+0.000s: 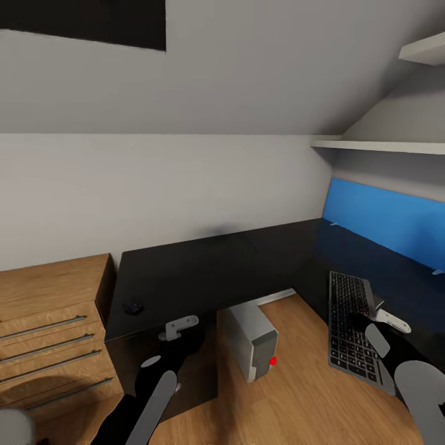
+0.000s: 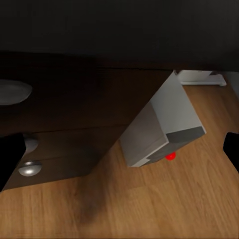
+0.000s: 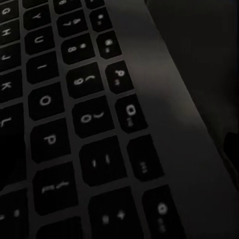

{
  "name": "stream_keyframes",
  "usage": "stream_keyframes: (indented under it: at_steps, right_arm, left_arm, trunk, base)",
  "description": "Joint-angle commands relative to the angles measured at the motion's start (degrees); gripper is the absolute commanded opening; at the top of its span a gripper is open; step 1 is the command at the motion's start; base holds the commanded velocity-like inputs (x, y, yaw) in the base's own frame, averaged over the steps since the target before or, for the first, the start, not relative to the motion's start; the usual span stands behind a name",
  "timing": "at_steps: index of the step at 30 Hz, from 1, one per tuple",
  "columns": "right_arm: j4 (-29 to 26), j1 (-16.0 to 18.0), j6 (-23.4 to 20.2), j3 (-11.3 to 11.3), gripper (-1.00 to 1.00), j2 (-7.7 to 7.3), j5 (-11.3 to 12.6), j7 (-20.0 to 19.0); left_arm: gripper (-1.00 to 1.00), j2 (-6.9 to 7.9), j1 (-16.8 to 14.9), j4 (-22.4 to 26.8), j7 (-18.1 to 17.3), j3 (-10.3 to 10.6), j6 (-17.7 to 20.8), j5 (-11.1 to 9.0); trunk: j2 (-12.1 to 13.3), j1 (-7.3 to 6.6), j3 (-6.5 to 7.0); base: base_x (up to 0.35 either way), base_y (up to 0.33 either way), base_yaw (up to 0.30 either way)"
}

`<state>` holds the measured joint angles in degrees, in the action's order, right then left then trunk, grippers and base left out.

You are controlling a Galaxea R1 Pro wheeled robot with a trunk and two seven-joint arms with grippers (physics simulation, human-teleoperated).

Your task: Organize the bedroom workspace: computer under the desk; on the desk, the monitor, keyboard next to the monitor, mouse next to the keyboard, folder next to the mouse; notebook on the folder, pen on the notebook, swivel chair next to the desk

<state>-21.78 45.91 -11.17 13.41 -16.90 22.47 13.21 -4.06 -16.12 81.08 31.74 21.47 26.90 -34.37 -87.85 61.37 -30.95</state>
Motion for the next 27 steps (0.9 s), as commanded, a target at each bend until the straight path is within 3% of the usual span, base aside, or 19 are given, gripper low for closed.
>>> stream_keyframes:
  at_steps: [1,27]
  right_arm:
    - [0.2,0.0,-0.3,0.0,1.00,0.01,0.7,0.3]
    - [0.2,0.0,-0.2,0.0,1.00,0.02,0.7,0.2]
  left_arm:
    - [1.00,0.01,0.0,0.1,0.5,0.1,0.1,-0.5]
    - [1.00,0.01,0.0,0.0,0.5,0.1,0.1,-0.6]
  trunk:
    - [0.0,-0.01,-0.08]
    - [0.0,-0.01,-0.08]
  base:
    - [-0.135,0.115,0.000]
    - [-0.015,0.011,0.000]
